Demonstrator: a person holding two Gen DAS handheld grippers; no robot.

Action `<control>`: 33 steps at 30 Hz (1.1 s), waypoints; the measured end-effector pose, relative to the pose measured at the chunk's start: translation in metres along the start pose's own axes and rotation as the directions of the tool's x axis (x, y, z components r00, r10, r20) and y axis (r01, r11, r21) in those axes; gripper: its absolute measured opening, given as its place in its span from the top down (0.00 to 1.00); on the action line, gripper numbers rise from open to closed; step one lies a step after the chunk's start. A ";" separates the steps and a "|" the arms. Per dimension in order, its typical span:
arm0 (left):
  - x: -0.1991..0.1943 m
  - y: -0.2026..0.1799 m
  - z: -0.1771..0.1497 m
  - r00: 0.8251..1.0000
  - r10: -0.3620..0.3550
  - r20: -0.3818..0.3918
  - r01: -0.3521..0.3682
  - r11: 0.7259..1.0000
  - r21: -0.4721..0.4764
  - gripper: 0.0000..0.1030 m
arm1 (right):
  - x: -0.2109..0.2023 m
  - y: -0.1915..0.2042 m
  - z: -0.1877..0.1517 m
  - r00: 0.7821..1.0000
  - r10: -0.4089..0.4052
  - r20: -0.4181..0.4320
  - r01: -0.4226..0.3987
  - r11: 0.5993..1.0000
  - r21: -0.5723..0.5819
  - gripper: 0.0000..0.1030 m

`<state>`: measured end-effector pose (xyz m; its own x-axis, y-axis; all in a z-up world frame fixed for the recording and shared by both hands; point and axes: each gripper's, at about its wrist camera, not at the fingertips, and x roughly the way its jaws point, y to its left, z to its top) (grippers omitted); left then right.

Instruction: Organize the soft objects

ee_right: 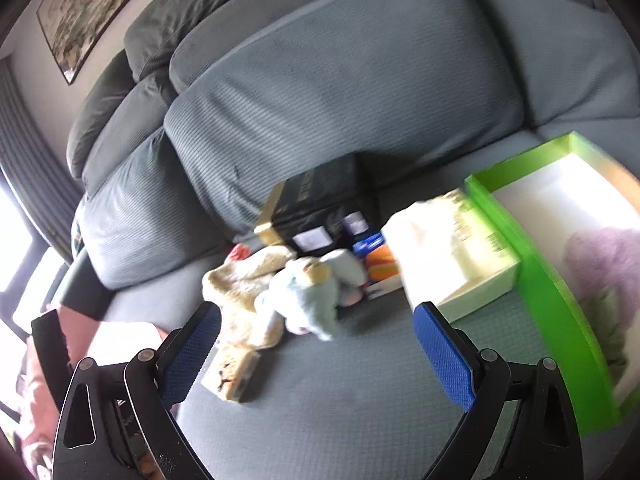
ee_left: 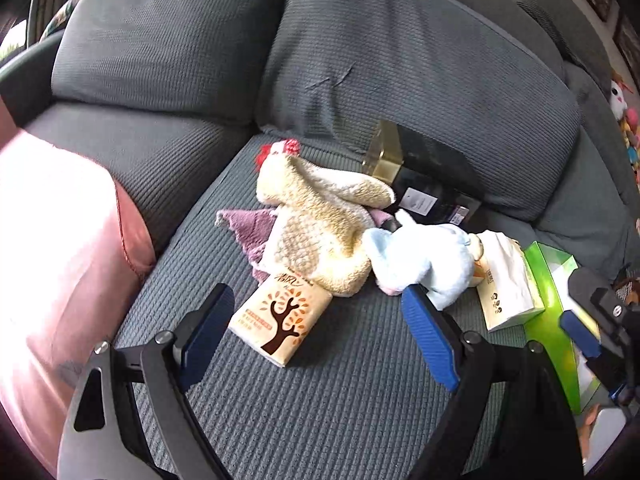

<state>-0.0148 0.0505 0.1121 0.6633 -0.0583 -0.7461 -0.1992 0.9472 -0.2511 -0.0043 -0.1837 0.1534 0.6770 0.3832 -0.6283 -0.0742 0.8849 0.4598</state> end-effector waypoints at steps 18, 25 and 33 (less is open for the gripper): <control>0.031 0.025 -0.006 0.984 -0.019 -0.179 0.005 0.997 -0.082 0.19 | 0.073 0.040 -0.030 0.976 0.021 -0.215 -0.031 0.999 -0.040 0.06; 0.047 0.025 -0.011 0.972 0.036 -0.233 -0.050 0.997 -0.054 0.19 | 0.082 0.029 -0.038 0.966 -0.124 -0.228 0.115 0.992 -0.050 0.06; 0.049 0.030 -0.012 0.970 0.027 -0.242 -0.049 0.995 -0.085 0.19 | 0.094 0.014 -0.041 0.941 -0.240 -0.237 0.232 0.971 -0.061 0.06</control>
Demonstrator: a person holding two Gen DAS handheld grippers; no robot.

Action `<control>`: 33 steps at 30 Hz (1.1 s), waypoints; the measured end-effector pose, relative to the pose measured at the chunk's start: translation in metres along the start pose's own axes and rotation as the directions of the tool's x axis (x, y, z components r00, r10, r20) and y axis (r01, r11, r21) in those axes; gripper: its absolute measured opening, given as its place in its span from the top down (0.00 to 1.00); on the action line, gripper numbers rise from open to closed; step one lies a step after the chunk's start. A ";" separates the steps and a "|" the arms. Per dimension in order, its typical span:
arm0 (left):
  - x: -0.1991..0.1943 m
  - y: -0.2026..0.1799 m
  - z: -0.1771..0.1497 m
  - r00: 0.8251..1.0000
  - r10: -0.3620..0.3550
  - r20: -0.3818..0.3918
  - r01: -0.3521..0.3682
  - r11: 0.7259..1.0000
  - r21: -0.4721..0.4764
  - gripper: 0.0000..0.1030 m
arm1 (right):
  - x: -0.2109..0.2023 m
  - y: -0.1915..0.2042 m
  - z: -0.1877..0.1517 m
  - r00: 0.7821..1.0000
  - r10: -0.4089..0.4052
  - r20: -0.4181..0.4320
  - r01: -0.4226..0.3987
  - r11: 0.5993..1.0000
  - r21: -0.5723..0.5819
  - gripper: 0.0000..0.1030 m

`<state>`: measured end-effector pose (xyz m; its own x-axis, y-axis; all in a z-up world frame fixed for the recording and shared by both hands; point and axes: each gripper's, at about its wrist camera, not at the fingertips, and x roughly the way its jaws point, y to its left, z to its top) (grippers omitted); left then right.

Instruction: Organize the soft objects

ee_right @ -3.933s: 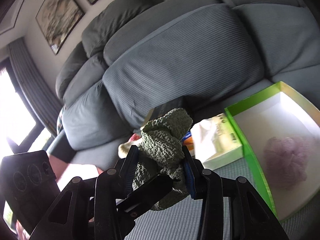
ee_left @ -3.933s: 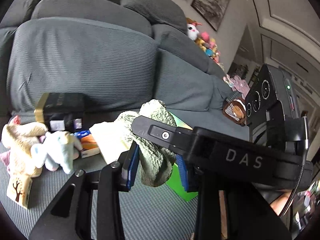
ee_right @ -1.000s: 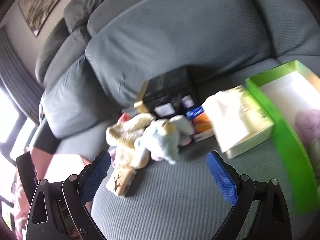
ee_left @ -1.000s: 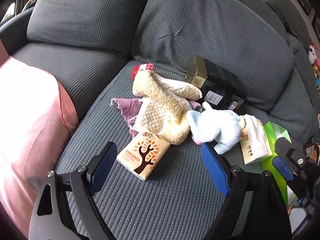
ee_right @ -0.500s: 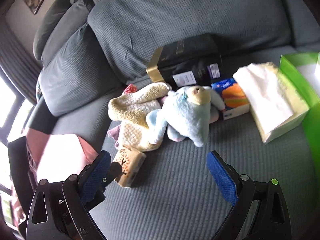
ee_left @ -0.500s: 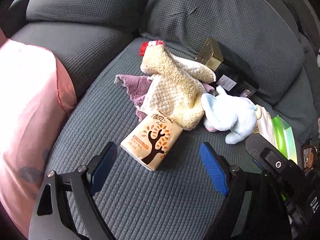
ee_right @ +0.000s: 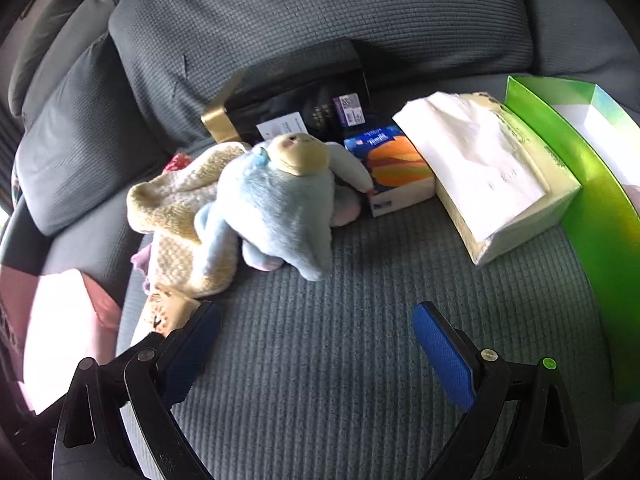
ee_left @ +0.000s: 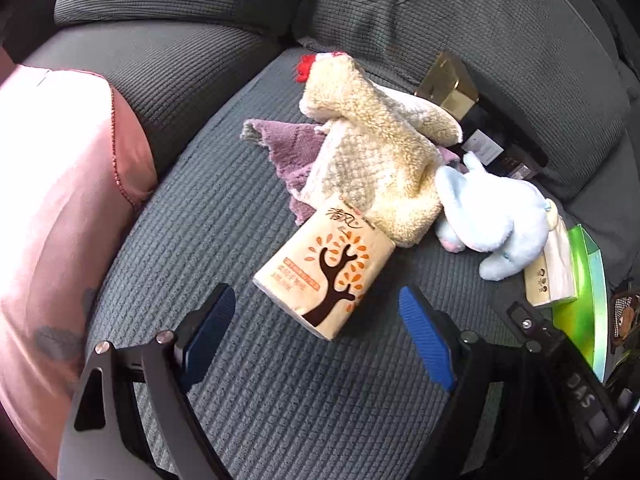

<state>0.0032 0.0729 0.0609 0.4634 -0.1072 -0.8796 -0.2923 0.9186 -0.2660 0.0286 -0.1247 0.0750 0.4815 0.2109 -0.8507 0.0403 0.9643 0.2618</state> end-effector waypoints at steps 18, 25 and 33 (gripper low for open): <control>-0.007 0.006 0.004 0.998 -0.057 0.020 0.057 0.998 -0.025 0.19 | 0.039 0.003 -0.013 0.952 -0.302 -0.040 0.297 0.950 -0.101 0.01; -0.015 0.012 0.002 0.996 -0.080 0.041 0.082 0.996 -0.028 0.19 | 0.042 0.003 -0.016 0.951 -0.309 -0.019 0.305 0.946 -0.107 0.01; -0.017 0.019 0.003 0.996 -0.074 0.042 0.076 0.996 -0.051 0.19 | 0.043 0.004 -0.011 0.953 -0.299 -0.054 0.292 0.950 -0.111 0.01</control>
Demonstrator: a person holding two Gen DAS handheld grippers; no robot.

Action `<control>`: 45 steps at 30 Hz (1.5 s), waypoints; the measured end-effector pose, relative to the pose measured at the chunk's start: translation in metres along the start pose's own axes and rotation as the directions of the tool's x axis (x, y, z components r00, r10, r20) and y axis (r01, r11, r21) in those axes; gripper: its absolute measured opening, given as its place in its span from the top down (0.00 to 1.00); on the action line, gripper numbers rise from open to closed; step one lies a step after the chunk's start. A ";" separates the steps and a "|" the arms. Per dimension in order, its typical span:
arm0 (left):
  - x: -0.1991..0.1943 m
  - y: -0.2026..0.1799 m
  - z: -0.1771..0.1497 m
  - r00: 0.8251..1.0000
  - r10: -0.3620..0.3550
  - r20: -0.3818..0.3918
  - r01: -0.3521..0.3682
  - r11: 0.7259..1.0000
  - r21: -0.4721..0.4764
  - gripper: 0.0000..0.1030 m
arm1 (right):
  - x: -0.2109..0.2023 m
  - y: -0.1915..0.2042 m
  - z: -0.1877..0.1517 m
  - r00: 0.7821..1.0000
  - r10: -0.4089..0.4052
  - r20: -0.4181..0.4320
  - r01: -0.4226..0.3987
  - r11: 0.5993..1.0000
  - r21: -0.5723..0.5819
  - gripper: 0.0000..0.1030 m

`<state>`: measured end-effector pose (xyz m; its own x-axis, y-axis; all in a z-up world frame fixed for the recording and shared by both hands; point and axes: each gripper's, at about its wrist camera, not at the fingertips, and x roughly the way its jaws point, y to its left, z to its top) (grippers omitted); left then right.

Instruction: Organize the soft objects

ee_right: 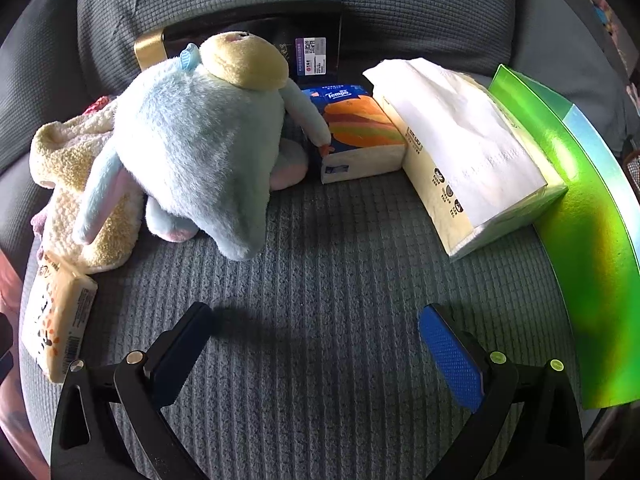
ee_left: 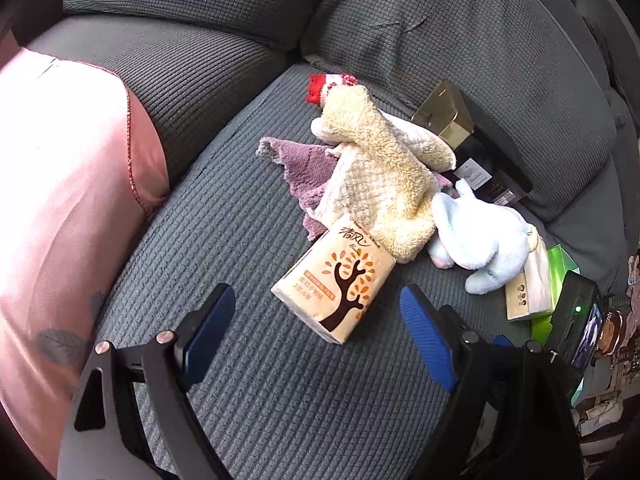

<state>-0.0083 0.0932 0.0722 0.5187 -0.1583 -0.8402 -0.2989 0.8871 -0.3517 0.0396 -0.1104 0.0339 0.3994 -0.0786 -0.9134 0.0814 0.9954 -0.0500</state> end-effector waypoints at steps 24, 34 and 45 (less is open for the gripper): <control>0.006 0.025 -0.014 0.997 -0.067 -0.043 0.064 0.996 -0.067 0.53 | -0.050 0.078 0.025 0.899 0.437 -0.020 -0.435 0.887 -0.153 0.41; 0.019 0.030 -0.016 0.993 -0.083 -0.086 0.074 0.993 -0.097 0.55 | -0.042 0.118 0.026 0.874 0.474 -0.107 -0.485 0.836 -0.257 0.53; 0.029 0.020 -0.016 0.977 -0.173 -0.126 0.160 0.981 -0.106 0.71 | -0.023 0.118 0.025 0.874 0.468 -0.132 -0.486 0.831 -0.269 0.52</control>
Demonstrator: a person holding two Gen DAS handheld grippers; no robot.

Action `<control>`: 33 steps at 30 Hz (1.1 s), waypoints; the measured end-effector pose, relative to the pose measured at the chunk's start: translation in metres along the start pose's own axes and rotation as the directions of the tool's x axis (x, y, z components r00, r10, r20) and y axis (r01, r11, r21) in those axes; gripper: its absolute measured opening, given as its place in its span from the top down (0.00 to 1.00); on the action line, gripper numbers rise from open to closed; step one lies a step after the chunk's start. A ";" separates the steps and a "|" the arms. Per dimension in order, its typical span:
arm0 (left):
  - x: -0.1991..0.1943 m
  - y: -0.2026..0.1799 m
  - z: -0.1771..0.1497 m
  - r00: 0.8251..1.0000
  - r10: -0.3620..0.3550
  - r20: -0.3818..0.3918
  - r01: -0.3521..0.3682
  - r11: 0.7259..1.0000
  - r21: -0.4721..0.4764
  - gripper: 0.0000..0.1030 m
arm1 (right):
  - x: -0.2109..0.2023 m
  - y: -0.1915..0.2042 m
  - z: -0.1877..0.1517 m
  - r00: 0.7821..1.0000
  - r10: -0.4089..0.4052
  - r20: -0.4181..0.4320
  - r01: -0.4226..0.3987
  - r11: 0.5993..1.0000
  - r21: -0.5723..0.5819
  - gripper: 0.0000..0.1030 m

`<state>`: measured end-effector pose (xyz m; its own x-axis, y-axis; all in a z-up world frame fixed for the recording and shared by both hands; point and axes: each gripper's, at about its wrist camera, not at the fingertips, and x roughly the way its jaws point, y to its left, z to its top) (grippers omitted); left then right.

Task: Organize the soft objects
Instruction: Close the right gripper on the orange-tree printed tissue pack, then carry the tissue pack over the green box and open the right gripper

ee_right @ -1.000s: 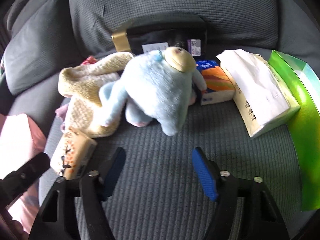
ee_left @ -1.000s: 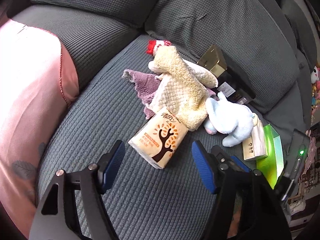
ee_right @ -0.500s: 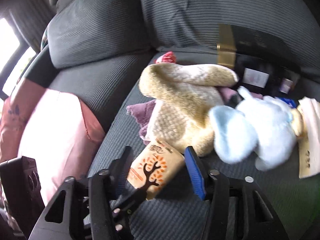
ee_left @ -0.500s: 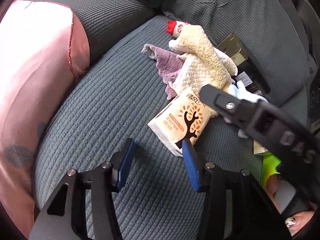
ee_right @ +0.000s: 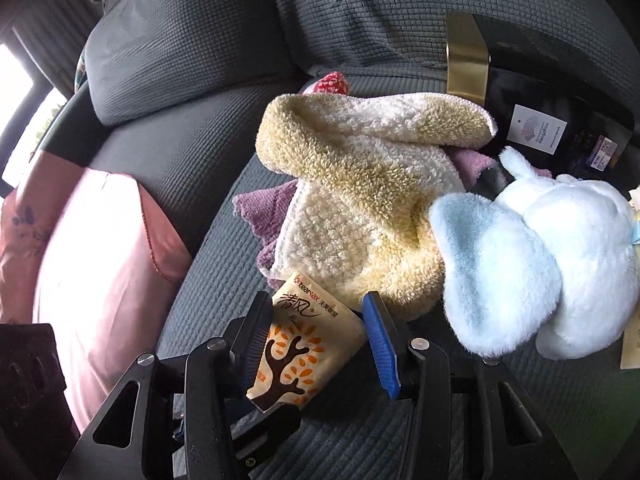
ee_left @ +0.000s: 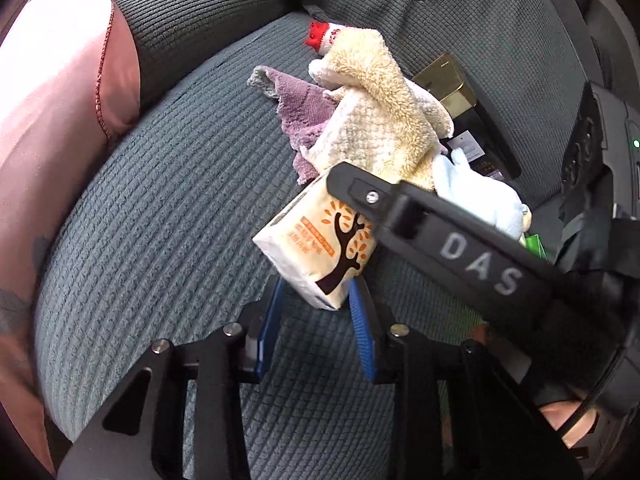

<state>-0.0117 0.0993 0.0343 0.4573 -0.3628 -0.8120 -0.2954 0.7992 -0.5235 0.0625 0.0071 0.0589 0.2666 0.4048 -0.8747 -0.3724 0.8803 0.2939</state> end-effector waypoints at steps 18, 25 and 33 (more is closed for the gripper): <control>-0.042 -0.036 -0.004 0.954 -0.266 0.140 0.240 0.954 0.178 0.71 | -0.083 -0.018 -0.022 0.980 -0.009 0.197 -0.004 0.998 0.066 0.52; -0.060 -0.080 -0.020 0.887 -0.424 0.185 0.346 0.873 0.343 0.71 | -0.153 -0.026 -0.033 0.928 -0.158 0.339 0.136 0.987 0.086 0.52; -0.050 -0.126 -0.029 0.891 -0.418 0.178 0.320 0.856 0.407 0.72 | -0.175 -0.065 -0.047 0.906 -0.151 0.396 0.082 0.979 0.185 0.52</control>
<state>-0.0224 0.0032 0.1333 0.6803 -0.5717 -0.4586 0.2346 0.7627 -0.6027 -0.0017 -0.1322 0.1748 0.6500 0.3318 -0.6837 -0.1781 0.9411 0.2874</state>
